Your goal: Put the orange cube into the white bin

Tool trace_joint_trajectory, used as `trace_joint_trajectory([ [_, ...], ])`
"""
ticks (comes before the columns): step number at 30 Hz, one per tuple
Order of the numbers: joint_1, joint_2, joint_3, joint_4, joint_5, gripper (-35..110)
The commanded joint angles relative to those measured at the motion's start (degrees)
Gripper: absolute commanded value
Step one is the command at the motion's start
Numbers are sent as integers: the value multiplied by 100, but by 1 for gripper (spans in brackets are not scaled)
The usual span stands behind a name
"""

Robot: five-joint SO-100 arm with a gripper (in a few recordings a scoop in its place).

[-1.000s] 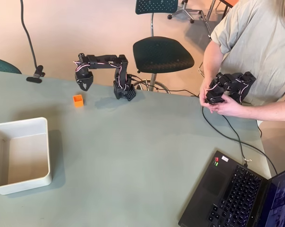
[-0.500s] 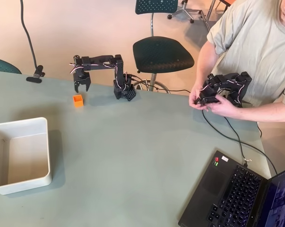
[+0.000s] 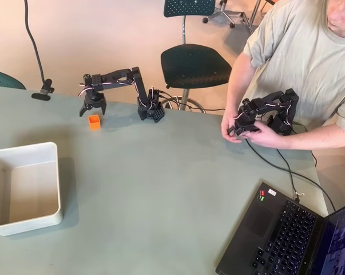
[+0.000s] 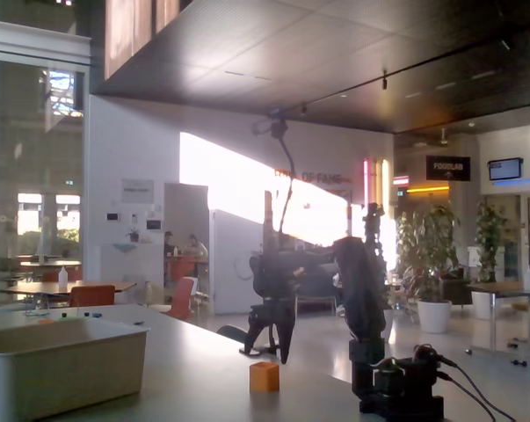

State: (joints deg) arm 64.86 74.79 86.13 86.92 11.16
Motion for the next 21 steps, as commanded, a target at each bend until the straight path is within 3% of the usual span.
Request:
trace_joint_trajectory([
  [1,-35,-97,-211,-44,0,63],
  [21,-404,-677,-202,-527,9,62],
])
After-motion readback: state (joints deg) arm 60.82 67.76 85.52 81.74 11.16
